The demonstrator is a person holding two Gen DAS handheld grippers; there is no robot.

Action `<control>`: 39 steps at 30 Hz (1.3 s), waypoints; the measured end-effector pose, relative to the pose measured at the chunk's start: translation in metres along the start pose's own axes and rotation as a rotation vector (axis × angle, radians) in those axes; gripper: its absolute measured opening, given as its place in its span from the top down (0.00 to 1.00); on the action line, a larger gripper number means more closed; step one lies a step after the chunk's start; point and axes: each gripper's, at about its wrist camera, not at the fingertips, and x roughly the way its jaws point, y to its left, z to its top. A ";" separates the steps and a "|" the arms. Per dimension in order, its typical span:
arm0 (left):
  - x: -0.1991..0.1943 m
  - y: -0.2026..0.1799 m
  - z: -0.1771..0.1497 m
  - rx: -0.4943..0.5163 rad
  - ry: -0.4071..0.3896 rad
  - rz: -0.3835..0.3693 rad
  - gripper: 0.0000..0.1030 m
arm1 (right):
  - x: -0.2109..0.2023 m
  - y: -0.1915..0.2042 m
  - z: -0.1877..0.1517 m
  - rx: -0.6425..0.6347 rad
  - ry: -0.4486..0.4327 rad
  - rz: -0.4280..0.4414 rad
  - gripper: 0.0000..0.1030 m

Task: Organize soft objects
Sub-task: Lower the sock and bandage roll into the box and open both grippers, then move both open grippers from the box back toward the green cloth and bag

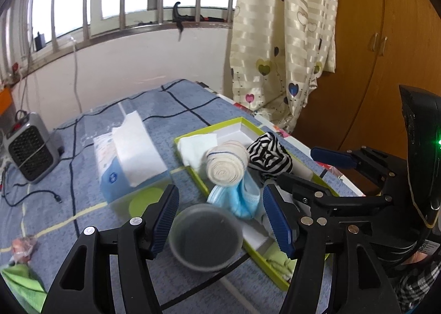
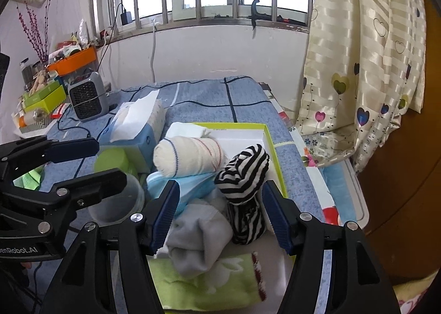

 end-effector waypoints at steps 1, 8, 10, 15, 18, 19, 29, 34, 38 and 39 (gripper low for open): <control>-0.003 0.002 -0.002 -0.004 -0.002 0.007 0.39 | -0.001 0.002 0.000 0.000 -0.002 0.001 0.39; -0.025 0.024 -0.016 -0.046 -0.021 0.068 0.39 | -0.011 0.023 -0.001 0.007 -0.026 0.039 0.39; -0.029 0.031 -0.020 -0.060 -0.022 0.079 0.39 | -0.013 0.029 -0.001 0.006 -0.029 0.045 0.39; -0.043 0.047 -0.033 -0.095 -0.024 0.116 0.39 | -0.017 0.048 -0.001 0.001 -0.036 0.069 0.39; -0.052 0.058 -0.040 -0.111 -0.026 0.137 0.39 | -0.018 0.061 -0.001 -0.007 -0.040 0.096 0.39; -0.056 0.063 -0.043 -0.117 -0.026 0.146 0.39 | -0.017 0.067 -0.002 -0.011 -0.039 0.109 0.39; -0.083 0.112 -0.068 -0.182 -0.024 0.243 0.39 | -0.007 0.121 -0.002 -0.104 -0.018 0.206 0.39; -0.092 0.132 -0.079 -0.210 -0.020 0.278 0.39 | 0.002 0.147 -0.005 -0.150 0.002 0.248 0.39; -0.103 0.150 -0.090 -0.225 -0.022 0.306 0.39 | 0.011 0.167 -0.008 -0.179 0.026 0.280 0.39; -0.105 0.152 -0.093 -0.224 -0.018 0.315 0.39 | 0.013 0.171 -0.009 -0.179 0.031 0.292 0.39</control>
